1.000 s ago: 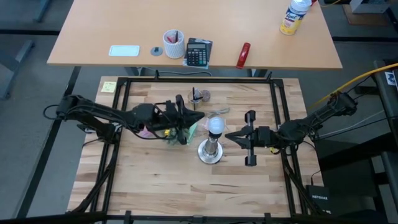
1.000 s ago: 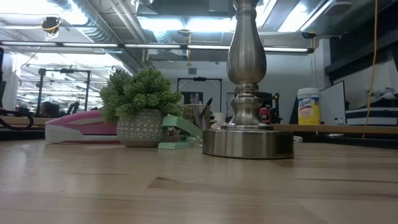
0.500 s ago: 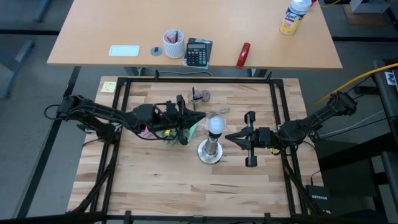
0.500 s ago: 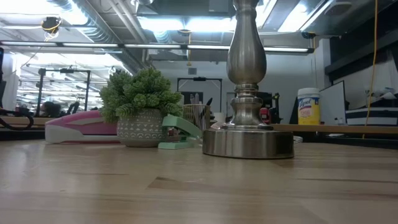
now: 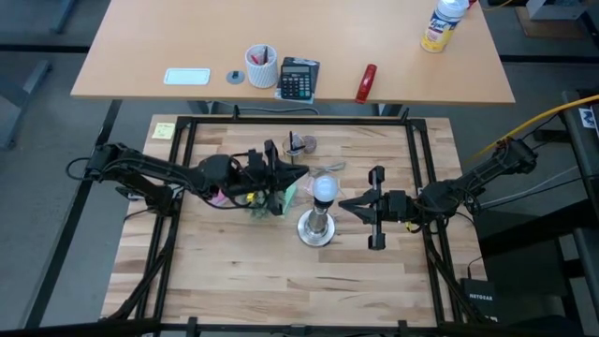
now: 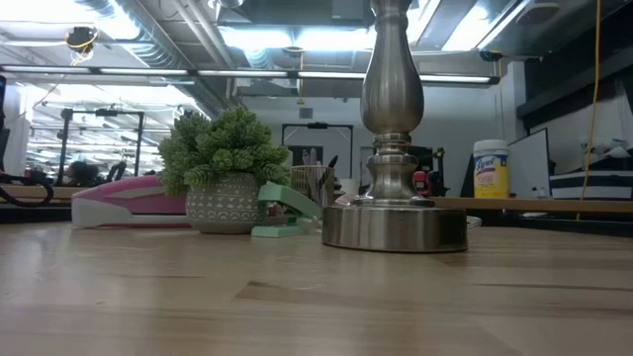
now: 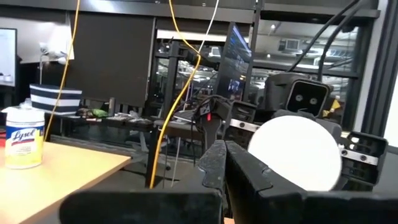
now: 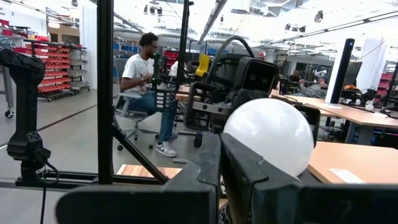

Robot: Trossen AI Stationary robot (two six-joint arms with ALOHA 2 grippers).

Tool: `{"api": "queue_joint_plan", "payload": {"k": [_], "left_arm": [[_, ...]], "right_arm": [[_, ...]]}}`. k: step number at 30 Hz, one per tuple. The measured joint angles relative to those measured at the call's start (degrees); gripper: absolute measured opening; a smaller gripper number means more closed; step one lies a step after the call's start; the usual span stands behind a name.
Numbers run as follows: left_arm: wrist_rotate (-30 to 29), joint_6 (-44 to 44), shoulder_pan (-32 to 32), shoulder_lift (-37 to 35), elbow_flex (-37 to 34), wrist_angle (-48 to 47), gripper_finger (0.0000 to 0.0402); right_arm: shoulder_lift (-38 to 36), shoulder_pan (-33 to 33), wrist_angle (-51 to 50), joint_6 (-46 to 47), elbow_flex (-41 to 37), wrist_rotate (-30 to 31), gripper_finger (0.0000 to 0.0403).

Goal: Screw lightbulb
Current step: Remove the lightbulb from the lamp

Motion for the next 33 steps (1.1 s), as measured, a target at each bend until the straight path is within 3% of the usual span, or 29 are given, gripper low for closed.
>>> {"api": "queue_joint_plan", "payload": {"k": [33], "left_arm": [[-0.3, -2.93, -2.02, 1.95, 0.02, 2.64, 0.0001]], "right_arm": [[-0.04, 0.0, 1.59, 0.0, 0.0, -0.02, 0.0017]]}}
